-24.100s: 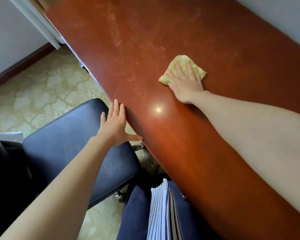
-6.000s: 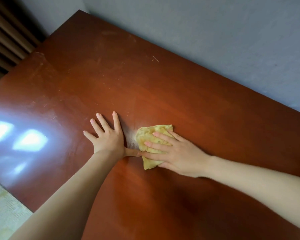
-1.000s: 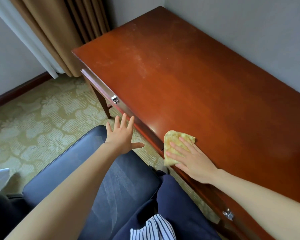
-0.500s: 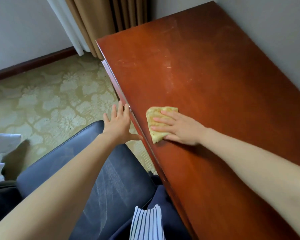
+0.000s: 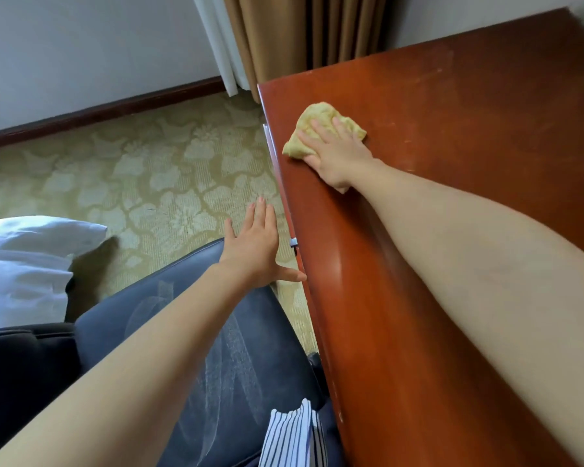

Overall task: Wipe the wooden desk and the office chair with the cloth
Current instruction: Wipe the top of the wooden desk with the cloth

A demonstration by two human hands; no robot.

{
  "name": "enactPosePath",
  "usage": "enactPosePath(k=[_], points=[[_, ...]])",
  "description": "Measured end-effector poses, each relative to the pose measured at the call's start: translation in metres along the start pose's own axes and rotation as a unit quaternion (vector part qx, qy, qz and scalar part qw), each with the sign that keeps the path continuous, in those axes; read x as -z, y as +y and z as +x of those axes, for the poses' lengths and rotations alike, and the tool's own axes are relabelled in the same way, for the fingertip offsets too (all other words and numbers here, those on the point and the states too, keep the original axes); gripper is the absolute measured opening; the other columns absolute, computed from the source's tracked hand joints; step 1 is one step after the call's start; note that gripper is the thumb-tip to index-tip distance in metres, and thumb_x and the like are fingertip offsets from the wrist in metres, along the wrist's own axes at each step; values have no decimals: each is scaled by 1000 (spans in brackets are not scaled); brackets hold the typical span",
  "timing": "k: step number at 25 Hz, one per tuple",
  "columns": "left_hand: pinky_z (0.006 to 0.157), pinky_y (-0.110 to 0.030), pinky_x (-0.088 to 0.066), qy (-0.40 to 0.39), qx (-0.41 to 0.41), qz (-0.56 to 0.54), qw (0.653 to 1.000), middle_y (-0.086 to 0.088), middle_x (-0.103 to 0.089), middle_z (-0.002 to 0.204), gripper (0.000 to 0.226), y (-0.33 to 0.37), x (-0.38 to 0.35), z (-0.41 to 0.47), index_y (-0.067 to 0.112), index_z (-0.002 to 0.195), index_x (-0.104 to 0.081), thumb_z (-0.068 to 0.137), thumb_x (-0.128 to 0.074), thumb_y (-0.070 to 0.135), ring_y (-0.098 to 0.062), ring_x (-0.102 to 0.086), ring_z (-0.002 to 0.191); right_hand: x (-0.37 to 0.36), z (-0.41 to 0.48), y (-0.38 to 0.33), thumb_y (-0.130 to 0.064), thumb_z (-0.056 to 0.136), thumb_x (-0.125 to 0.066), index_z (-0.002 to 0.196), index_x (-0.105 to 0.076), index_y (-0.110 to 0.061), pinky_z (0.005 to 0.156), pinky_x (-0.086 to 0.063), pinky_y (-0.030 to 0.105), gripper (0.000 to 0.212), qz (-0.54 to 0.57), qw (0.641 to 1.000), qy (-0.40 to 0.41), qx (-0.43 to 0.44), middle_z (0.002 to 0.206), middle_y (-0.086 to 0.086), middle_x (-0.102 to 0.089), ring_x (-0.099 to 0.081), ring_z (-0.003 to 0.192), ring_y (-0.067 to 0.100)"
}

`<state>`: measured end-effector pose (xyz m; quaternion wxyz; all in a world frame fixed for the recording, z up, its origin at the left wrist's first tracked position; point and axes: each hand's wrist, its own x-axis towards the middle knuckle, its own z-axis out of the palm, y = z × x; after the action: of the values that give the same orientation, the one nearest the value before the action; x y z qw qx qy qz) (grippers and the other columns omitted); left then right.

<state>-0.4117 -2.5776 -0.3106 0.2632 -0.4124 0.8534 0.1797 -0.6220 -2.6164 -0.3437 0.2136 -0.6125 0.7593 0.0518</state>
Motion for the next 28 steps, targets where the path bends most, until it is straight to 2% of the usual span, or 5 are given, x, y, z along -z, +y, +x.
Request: enactPosePath(k=[4, 10, 18, 25, 28], points=[[113, -55, 1, -3, 4, -22, 1000, -11, 21, 156, 130, 0, 9, 17, 3, 146, 16, 68, -64, 69, -25, 15, 145, -2, 16, -11, -42, 102, -22, 149, -9, -40, 116, 3, 49, 49, 14, 998, 53, -17, 160, -6, 2, 10, 145, 28], [114, -52, 0, -4, -20, -56, 998, -12, 22, 156, 120, -2, 12, 30, 2, 146, 16, 77, -73, 44, -25, 16, 145, -41, -95, 17, -41, 99, -34, 146, -27, -33, 118, -9, 48, 49, -69, 976, 60, 198, 156, 0, -20, -9, 144, 35], [116, -50, 1, -26, -39, -45, 998, -14, 28, 153, 142, 2, 31, 41, 0, 144, 23, 62, -81, 53, -26, 20, 143, -51, -175, 53, -45, 97, -27, 144, -36, -36, 112, -29, 43, 48, -213, 890, -2, 402, 150, -6, -33, -30, 139, 26], [117, -46, 2, -9, -26, 15, 1000, -16, 27, 153, 144, 15, 51, 61, -2, 144, 22, 60, -79, 59, -26, 20, 143, -3, -67, 72, -48, 99, -18, 143, 2, -44, 119, 1, 35, 49, -156, 964, -13, 215, 158, -8, 1, 9, 145, 19], [118, -41, 3, 0, -11, 39, 999, -19, 27, 152, 147, 21, 46, 66, -4, 142, 23, 58, -77, 63, -29, 20, 143, 11, -24, 72, -42, 101, -26, 145, -1, -45, 116, 3, 36, 51, -64, 990, -18, 125, 158, -11, 5, 13, 144, 18]])
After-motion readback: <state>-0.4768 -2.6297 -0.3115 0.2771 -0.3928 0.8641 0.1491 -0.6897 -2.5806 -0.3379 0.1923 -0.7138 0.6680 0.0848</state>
